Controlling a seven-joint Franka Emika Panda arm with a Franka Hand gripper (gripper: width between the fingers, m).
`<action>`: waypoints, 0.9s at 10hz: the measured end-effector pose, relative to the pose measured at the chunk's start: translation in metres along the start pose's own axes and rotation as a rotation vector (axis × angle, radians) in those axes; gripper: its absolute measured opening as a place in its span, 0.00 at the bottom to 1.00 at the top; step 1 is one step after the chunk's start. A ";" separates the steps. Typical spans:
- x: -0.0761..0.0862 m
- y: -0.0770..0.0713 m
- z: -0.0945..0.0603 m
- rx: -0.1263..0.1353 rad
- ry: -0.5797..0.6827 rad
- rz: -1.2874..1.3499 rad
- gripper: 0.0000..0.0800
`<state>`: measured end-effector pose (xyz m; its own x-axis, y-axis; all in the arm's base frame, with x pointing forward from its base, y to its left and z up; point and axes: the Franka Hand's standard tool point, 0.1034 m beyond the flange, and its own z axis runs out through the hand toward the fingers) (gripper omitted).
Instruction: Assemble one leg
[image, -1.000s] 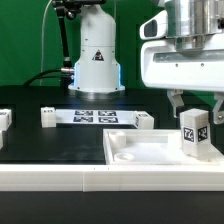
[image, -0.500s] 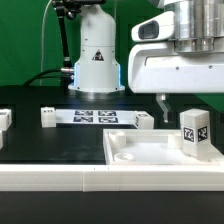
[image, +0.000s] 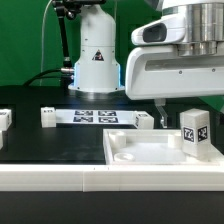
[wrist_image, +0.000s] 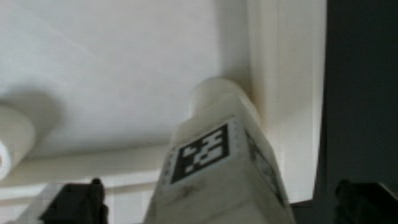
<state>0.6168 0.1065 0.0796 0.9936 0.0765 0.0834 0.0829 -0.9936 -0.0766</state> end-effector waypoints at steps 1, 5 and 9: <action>-0.001 0.002 -0.001 0.000 -0.013 -0.055 0.81; 0.000 0.002 -0.001 -0.007 -0.016 -0.148 0.68; -0.001 0.003 -0.001 -0.007 -0.016 -0.114 0.36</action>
Offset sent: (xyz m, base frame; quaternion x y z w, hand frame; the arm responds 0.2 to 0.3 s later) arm 0.0000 0.0000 0.0000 0.0000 0.0000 -0.0650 0.9979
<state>0.6164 0.1039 0.0802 0.9789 0.1900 0.0754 0.1946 -0.9790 -0.0605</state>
